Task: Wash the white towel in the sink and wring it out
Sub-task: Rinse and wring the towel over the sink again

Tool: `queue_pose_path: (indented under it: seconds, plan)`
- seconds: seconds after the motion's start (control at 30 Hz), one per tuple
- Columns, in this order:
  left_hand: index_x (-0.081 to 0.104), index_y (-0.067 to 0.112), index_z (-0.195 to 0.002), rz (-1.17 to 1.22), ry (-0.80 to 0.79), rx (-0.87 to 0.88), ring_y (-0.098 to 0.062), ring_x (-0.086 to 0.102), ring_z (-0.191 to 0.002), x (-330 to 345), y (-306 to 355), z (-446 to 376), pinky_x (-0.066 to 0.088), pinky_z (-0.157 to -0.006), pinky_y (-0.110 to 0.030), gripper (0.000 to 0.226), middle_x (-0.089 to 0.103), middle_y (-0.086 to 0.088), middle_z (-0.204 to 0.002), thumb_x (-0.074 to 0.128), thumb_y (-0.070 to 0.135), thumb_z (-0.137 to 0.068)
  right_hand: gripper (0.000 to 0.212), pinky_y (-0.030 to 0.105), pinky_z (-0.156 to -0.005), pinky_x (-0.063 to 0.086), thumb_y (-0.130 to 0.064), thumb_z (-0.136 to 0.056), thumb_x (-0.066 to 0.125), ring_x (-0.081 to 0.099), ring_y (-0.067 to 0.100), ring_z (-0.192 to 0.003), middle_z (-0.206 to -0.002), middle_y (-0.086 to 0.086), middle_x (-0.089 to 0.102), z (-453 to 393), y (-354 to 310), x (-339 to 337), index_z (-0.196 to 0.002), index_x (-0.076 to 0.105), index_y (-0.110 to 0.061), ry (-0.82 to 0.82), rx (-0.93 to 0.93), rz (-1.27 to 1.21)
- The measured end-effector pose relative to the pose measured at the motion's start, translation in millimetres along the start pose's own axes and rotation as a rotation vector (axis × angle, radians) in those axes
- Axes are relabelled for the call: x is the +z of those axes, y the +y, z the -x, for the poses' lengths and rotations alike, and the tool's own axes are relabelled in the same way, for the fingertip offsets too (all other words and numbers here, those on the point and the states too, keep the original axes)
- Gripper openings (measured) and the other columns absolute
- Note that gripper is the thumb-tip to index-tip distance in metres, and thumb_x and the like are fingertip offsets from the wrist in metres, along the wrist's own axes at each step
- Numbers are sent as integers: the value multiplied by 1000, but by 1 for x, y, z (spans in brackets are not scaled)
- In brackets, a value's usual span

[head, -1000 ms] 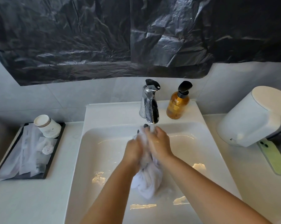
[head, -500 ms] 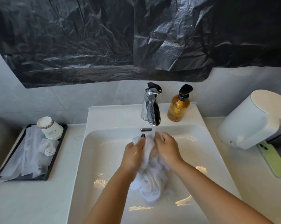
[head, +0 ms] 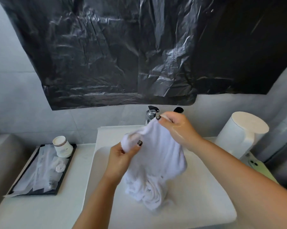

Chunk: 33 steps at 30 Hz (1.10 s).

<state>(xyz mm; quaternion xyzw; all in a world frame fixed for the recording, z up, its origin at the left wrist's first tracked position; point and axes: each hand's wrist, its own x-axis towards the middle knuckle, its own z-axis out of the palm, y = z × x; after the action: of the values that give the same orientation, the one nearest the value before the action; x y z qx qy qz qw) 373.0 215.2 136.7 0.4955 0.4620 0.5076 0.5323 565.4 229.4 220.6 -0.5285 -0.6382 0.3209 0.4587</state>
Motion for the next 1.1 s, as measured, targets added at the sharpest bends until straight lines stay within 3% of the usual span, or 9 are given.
queue_pose_path:
  seconds: [0.13,0.23,0.4,0.53,0.63,0.8,0.9,1.0,1.1]
  plan:
    - [61,8,-97,-186,-215,19,-17,58,-80,18,23,4,48,-65,-31,66,61,0,-83,89,51,-56,40,30,-59,27,-17,-94,58,33,12,-63,-65,4,34,-16,-49,9,-65,42,6,-128,-175,211]
    - [51,8,-85,-391,-150,39,-17,49,-70,39,41,4,44,-55,-32,45,48,-2,-74,87,33,-71,38,30,-58,27,-9,-92,58,31,12,-61,-62,2,33,-25,-75,16,-60,40,0,-123,-279,282]
    - [71,15,-93,21,-13,61,-26,71,-90,42,77,-5,56,-81,-41,19,76,-7,-91,67,28,-80,19,22,-74,48,-22,-89,70,62,6,-83,-92,1,67,-5,-58,2,-99,67,-6,70,-121,-114]
    - [64,0,-74,168,-94,240,-20,61,-82,45,123,-2,48,-76,-32,18,67,-7,-87,46,-2,-78,86,35,-100,47,-49,-51,88,54,11,-121,-128,-9,57,49,7,14,-127,49,-38,-54,157,-273]
    - [69,7,-66,398,-104,149,-13,61,-67,57,149,2,56,-71,-28,25,65,-3,-75,53,2,-86,107,31,-102,46,-56,-45,92,51,6,-123,-130,-15,56,76,32,45,-137,41,-35,-189,294,-96]
    - [74,10,-71,351,-89,236,-18,59,-85,49,139,-4,50,-81,-33,40,66,-4,-88,42,0,-93,29,32,-68,51,-21,-77,80,65,22,-87,-89,1,67,63,41,56,-99,63,-14,18,445,-58]
    - [71,0,-87,305,20,292,-20,57,-94,16,100,-18,44,-85,-33,26,63,-8,-101,46,4,-85,13,30,-65,38,0,-81,69,53,21,-73,-76,5,59,59,33,34,-87,64,-10,101,498,-90]
    - [67,0,-111,455,-29,24,-29,58,-101,-16,50,-22,47,-87,-36,30,63,-16,-106,57,17,-88,16,27,-62,37,4,-80,62,52,20,-76,-77,5,58,48,11,20,-91,67,-8,143,495,-75]
    - [51,12,-141,450,-152,-305,-26,50,-129,-15,10,-2,34,-106,-39,66,60,-11,-132,65,45,-86,10,25,-63,42,-2,-82,61,60,23,-80,-77,6,59,24,-12,25,-90,68,-6,140,528,-66]
